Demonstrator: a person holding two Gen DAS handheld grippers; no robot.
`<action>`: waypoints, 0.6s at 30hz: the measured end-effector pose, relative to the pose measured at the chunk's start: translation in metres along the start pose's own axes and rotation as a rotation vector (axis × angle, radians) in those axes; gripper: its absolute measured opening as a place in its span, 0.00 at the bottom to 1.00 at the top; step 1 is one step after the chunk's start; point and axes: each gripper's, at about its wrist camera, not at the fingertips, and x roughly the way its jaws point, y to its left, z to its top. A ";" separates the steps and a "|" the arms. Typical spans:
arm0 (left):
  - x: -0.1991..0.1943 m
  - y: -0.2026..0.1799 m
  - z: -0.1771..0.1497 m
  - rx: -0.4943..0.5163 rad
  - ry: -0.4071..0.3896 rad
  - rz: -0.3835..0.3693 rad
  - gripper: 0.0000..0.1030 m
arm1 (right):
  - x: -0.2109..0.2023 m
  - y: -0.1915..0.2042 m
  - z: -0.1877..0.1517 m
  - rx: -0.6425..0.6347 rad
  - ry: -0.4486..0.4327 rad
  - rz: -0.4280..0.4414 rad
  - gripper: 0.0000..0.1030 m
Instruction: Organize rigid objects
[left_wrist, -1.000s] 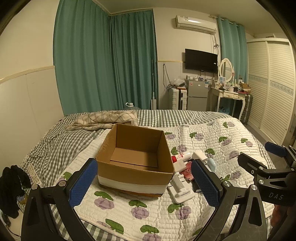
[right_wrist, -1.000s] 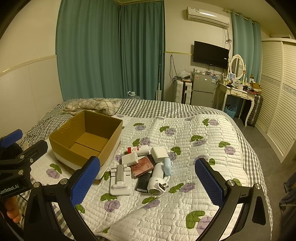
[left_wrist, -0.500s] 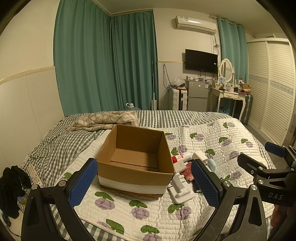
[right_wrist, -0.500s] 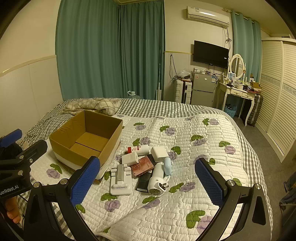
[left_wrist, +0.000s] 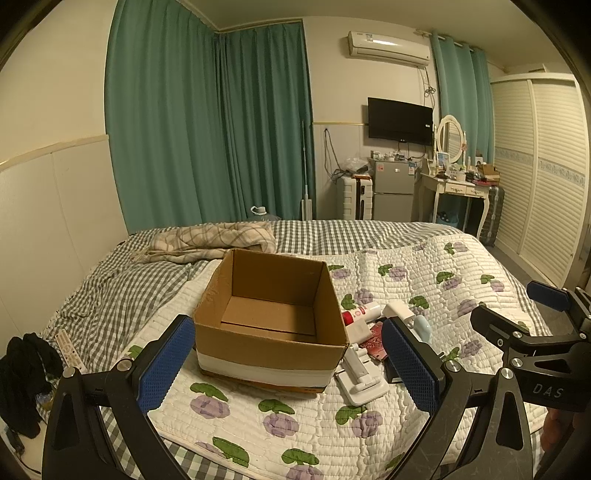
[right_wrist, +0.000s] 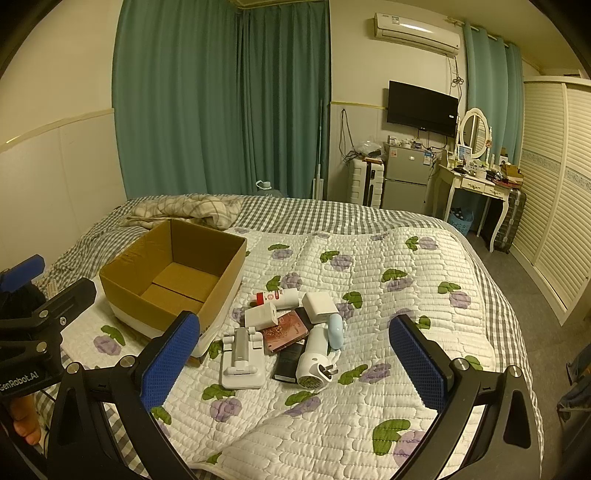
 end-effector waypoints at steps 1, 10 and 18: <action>0.000 0.000 0.000 0.000 0.001 -0.001 1.00 | 0.000 0.000 0.000 0.000 0.000 0.000 1.00; 0.000 -0.001 0.000 0.002 -0.001 0.000 1.00 | 0.000 0.000 0.000 -0.001 0.001 0.000 1.00; -0.003 0.004 0.005 0.012 -0.019 0.007 1.00 | 0.004 0.005 -0.002 -0.012 0.001 0.001 1.00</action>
